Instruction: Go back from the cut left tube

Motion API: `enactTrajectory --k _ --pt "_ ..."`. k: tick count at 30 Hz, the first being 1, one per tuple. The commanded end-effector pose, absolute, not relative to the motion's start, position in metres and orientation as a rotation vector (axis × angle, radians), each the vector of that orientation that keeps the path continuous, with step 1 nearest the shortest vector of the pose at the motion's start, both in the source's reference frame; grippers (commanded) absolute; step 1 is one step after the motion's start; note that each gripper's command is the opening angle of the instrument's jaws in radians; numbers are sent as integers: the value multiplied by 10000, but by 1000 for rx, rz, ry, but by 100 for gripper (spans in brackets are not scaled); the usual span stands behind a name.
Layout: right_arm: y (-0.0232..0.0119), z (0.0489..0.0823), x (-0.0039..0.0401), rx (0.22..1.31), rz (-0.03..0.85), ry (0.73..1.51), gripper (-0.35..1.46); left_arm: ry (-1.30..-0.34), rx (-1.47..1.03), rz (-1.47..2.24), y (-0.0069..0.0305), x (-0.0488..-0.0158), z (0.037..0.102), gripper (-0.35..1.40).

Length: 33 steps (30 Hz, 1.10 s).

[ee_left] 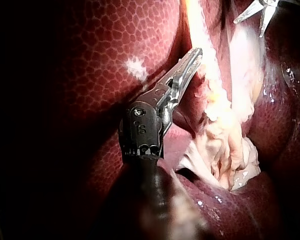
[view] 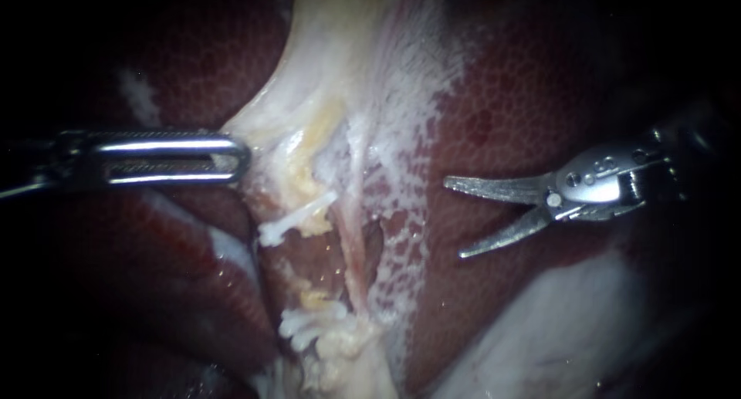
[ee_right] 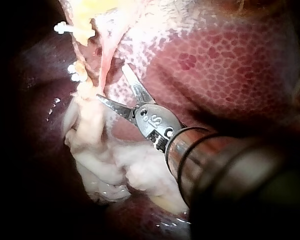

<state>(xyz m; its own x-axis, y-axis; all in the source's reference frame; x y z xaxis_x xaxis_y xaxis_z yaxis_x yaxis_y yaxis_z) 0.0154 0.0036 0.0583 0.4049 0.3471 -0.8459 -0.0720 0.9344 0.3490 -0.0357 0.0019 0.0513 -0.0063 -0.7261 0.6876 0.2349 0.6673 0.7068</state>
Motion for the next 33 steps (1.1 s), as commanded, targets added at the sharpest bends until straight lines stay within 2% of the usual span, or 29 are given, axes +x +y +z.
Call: enactTrajectory --k 1,12,33 --pt "37 583 153 276 268 1127 143 -1372 448 -796 19 -360 518 -35" --pt "37 583 150 277 267 1127 143 -1334 463 -785 8 -401 564 -35" --pt "37 583 149 277 268 1127 143 -1330 479 -783 5 -414 572 -35"
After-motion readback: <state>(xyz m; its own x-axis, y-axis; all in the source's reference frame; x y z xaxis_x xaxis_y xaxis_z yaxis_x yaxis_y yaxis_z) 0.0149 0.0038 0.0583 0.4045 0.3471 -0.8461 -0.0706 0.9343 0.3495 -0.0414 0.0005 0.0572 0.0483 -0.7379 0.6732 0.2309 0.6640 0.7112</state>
